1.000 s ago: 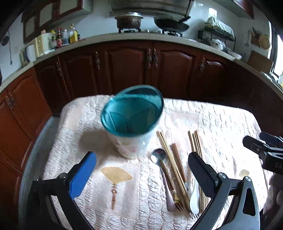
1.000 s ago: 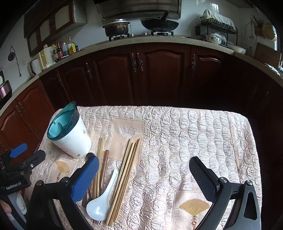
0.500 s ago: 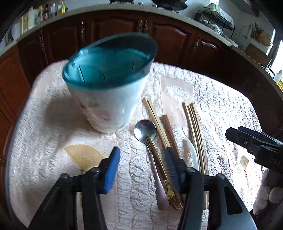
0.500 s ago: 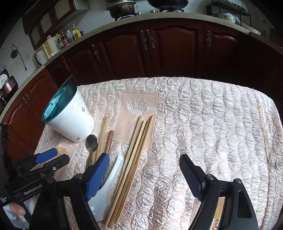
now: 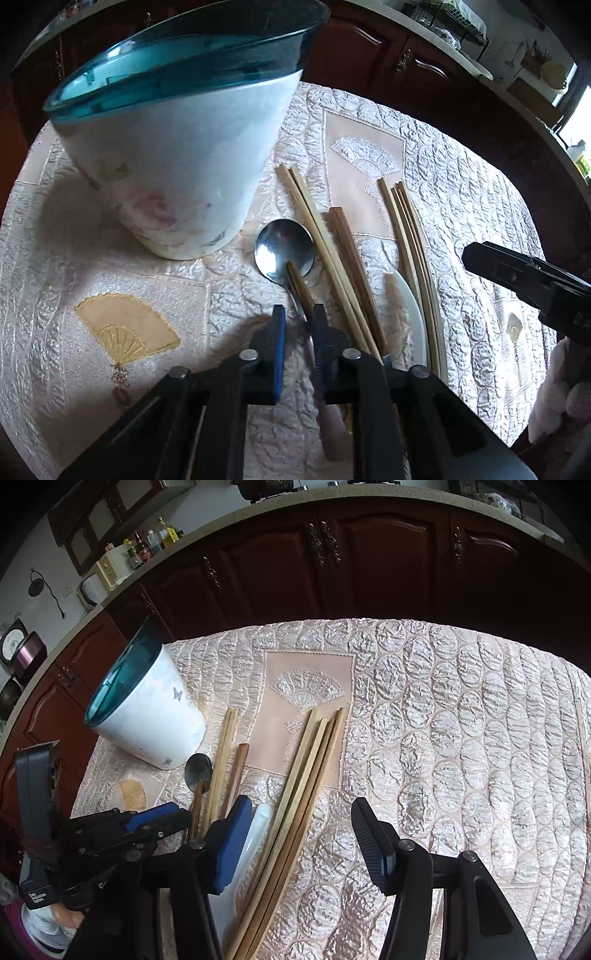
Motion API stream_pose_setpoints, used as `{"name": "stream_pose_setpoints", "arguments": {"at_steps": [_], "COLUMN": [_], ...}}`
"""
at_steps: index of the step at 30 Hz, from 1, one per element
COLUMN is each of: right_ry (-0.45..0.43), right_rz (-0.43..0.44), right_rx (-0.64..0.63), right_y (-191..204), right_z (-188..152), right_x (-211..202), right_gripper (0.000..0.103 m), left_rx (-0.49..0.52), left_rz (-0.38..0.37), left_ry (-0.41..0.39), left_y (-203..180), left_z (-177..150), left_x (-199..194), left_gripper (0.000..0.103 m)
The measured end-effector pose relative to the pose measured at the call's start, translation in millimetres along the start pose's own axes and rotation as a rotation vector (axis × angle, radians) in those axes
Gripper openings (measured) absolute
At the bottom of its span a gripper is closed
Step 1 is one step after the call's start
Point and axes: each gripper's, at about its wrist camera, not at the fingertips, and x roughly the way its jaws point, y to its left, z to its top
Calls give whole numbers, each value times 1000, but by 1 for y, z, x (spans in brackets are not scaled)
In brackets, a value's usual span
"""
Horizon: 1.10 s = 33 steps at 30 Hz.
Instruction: Organize utensils
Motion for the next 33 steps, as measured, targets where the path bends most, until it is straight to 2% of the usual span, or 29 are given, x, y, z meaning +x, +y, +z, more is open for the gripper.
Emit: {"name": "stream_pose_setpoints", "arguments": {"at_steps": [4, 10, 13, 15, 18, 22, 28, 33], "right_ry": [-1, 2, 6, 3, 4, 28, 104, 167], "right_rz": [8, 21, 25, 21, 28, 79, 149, 183], "right_rx": [13, 30, 30, 17, 8, -10, -35, -63], "right_y": [-5, -7, -6, -5, -4, 3, 21, 29], "right_z": [1, 1, -1, -3, -3, -6, -10, -15], "right_x": [-2, 0, 1, -1, -2, -2, 15, 31], "right_gripper": [60, 61, 61, 61, 60, 54, 43, 41], "left_rx": [89, 49, 98, 79, 64, 48, 5, -23], "left_rz": [21, 1, 30, 20, 46, 68, 75, 96], "left_ry": [21, 55, 38, 42, 36, 29, 35, 8], "left_y": [-12, -10, -19, -16, -5, 11, 31, 43], "left_z": [-1, 4, 0, -1, -8, -23, -35, -37], "left_x": [2, 10, 10, 8, -2, -21, -29, -39], "left_gripper": [10, 6, 6, 6, 4, 3, 3, 3]}}
